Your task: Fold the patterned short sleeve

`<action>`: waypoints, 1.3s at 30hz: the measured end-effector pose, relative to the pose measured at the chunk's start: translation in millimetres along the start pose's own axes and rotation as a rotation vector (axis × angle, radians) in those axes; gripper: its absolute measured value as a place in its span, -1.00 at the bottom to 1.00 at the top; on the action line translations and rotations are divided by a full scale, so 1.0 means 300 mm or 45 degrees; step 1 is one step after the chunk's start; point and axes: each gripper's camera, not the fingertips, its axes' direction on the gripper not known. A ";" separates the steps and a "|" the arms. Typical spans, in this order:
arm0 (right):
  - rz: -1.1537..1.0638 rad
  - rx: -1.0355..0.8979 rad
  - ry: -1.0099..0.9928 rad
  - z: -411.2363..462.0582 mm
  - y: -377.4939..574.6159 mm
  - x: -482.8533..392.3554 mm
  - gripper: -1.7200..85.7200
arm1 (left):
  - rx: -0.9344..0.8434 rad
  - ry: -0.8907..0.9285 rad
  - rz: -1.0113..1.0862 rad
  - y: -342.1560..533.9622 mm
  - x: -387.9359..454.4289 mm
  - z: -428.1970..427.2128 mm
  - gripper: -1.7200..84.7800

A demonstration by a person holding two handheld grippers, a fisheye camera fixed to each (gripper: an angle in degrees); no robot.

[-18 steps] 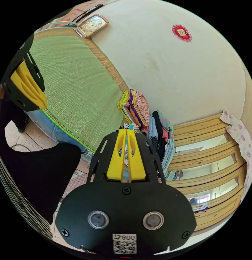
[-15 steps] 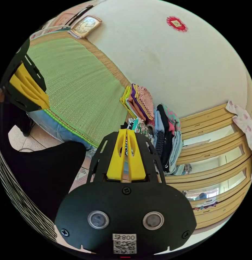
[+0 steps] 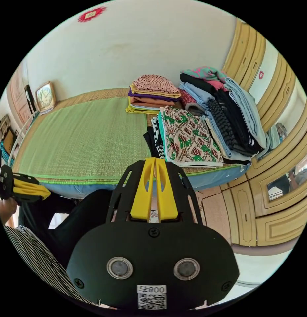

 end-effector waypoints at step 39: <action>0.227 0.038 -0.266 0.570 -0.660 0.745 -0.96 | -0.020 0.374 -0.226 -0.034 -0.578 0.333 -0.96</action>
